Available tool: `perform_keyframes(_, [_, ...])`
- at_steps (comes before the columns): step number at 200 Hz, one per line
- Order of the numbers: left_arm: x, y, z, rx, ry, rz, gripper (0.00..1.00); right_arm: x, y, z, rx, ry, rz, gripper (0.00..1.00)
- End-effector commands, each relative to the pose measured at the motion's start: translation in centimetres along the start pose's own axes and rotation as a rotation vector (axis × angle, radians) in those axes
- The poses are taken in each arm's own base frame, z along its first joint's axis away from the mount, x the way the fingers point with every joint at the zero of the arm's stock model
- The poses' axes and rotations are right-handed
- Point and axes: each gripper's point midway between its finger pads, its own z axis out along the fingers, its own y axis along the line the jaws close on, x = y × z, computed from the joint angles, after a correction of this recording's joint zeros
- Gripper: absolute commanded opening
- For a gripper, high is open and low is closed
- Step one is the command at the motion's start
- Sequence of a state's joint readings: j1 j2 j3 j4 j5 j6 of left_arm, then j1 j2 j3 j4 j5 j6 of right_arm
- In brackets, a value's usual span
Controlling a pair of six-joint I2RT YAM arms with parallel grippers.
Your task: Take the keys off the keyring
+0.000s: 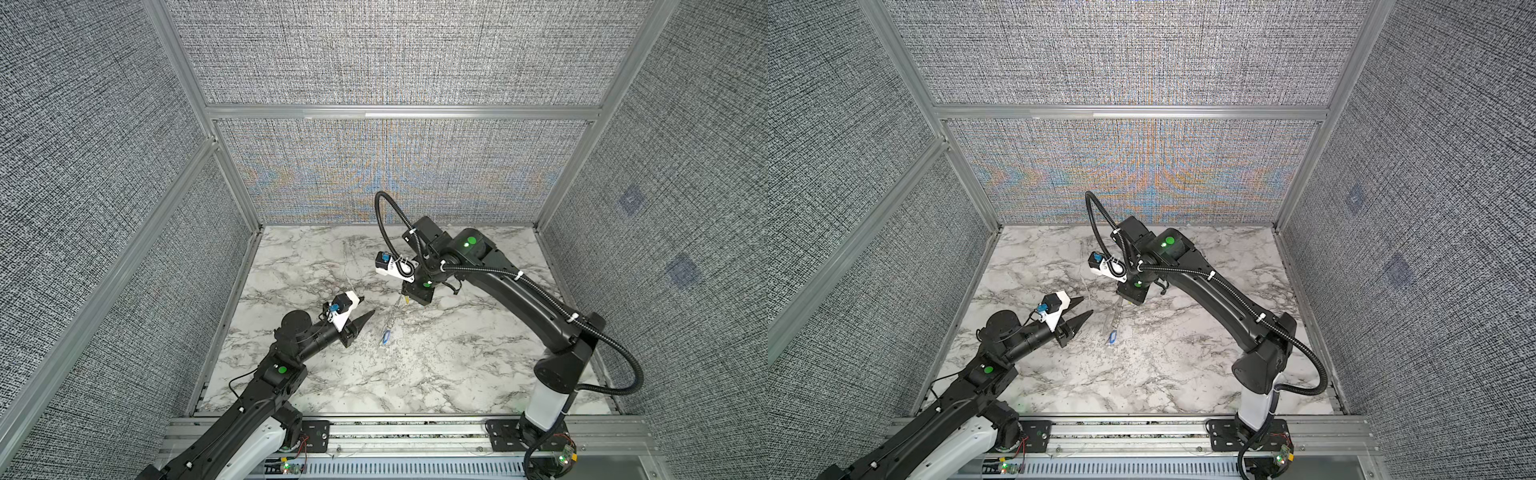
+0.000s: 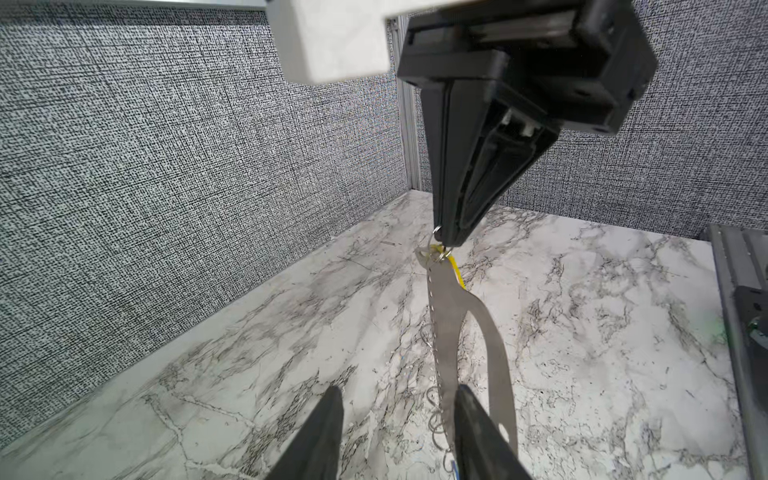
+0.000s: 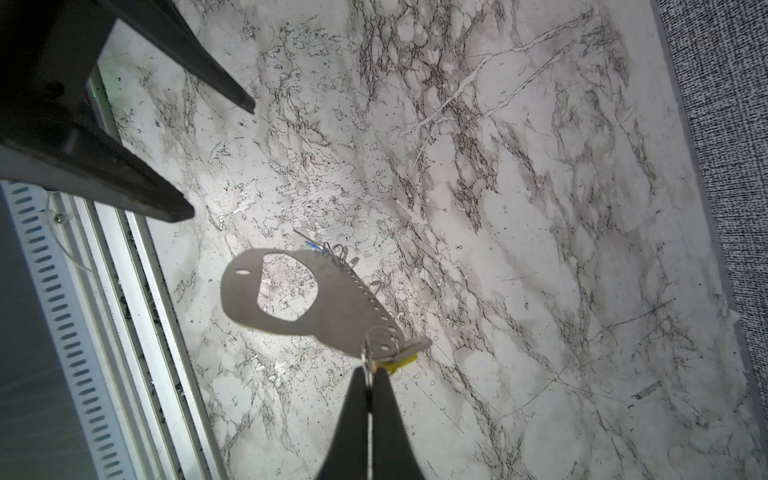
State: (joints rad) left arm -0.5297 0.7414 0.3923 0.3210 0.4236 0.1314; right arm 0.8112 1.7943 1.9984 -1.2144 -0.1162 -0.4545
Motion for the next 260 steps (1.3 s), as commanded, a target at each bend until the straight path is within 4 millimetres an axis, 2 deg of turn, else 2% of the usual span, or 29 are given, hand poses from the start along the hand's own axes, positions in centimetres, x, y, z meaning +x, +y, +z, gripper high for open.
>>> perform_keyframes(1, [-0.4, -0.4, 0.3, 0.022, -0.021, 0.005, 0.46, -0.6, 0.7, -0.3, -0.033, -0.042, 0.003, 0.03])
perform_keyframes(32, [-0.7, -0.9, 0.8, 0.039, -0.038, 0.021, 0.43, -0.3, 1.3, -0.1, -0.050, -0.049, -0.013, 0.03])
perform_keyframes(93, [-2.5, -3.2, 1.1, 0.178, -0.088, 0.116, 0.32, 0.2, 2.3, -0.3, -0.087, -0.059, -0.062, 0.03])
perform_keyframes(131, [-3.0, -4.1, 1.5, 0.257, -0.062, 0.144, 0.31, 0.7, 3.2, -0.3, -0.127, -0.064, -0.077, 0.03])
perform_keyframes(178, [-2.5, -4.4, 2.9, 0.329, 0.010, 0.133, 0.28, 1.3, 3.7, -0.1, -0.151, -0.044, -0.070, 0.03])
perform_keyframes(260, [-2.0, -3.7, 4.2, 0.319, 0.064, 0.129, 0.26, 0.7, 4.1, -0.2, -0.170, -0.068, -0.066, 0.03])
